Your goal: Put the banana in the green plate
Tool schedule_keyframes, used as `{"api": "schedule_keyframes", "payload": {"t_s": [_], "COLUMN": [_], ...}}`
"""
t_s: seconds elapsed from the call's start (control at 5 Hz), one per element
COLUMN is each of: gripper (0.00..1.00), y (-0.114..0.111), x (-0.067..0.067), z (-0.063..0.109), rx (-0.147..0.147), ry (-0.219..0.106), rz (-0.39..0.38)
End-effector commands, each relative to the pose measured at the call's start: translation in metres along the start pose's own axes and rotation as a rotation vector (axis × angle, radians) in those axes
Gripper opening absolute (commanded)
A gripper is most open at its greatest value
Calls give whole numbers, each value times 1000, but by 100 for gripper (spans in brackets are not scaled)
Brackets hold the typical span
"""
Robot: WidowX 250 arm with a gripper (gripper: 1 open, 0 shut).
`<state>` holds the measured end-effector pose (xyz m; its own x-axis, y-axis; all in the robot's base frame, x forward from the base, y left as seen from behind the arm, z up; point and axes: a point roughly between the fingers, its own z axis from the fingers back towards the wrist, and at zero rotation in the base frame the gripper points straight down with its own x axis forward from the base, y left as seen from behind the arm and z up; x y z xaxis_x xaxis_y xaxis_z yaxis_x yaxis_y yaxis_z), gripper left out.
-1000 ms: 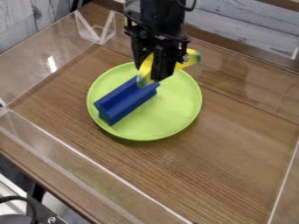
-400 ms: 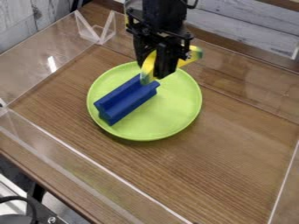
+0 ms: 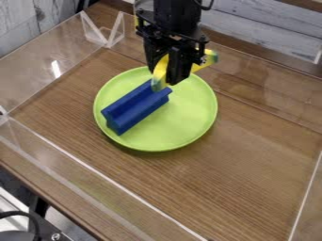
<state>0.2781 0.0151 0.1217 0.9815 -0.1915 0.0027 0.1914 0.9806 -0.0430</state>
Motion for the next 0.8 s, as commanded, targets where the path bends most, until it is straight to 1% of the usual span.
{"api": "schedule_keyframes", "payload": {"t_s": [0.0,0.6], "gripper": [0,0], "y": [-2,-1], "x": [7,10], "z": [10,5], "rx": [17,25], "ry": [-41,-42], "rz": [-11,1]}}
